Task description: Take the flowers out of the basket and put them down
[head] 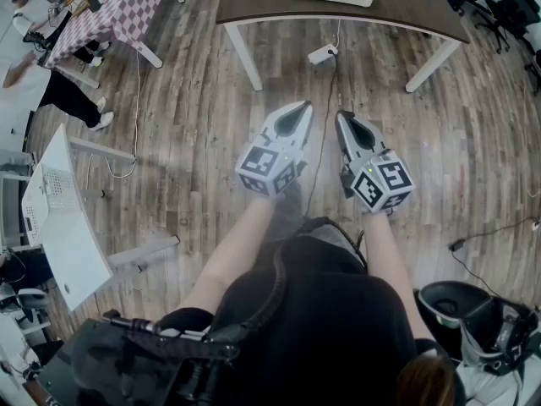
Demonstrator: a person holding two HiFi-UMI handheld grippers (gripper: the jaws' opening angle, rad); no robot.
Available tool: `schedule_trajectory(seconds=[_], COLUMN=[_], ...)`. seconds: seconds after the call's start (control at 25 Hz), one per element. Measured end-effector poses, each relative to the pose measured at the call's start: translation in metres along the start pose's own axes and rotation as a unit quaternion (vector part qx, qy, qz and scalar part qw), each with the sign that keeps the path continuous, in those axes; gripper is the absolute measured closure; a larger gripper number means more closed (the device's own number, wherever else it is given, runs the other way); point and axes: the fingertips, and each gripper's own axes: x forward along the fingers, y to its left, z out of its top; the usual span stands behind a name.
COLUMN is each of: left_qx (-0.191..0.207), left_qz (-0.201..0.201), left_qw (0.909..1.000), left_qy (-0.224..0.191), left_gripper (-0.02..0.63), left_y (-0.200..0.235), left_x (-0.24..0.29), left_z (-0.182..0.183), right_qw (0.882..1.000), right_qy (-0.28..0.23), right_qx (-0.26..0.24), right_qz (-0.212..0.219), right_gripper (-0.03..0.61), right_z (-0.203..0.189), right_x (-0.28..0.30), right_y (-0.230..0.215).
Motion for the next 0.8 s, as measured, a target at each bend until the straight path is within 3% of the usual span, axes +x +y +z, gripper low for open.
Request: schedule_trajectory(seconds=[0.44,0.8], left_qx=[0.005,0.001], left_qz=[-0.027,-0.027], left_qw=[0.9996,0.9995], left_qy=[0.008,0.013], left_gripper=[0.612,0.612], left_y=[0.017,0.068], left_x=[0.076,0.128], left_z=[-0.007,-0.002], right_qw=[1.0,1.0], right_qy=[0.001,0.016], right_qx=[0.005,0.012], right_qz=[-0.018,-0.021], right_gripper=[0.577,0.577], right_z=[0.008,0.015], right_x=[0.038,0.1], right_y=[-0.063,-0.102])
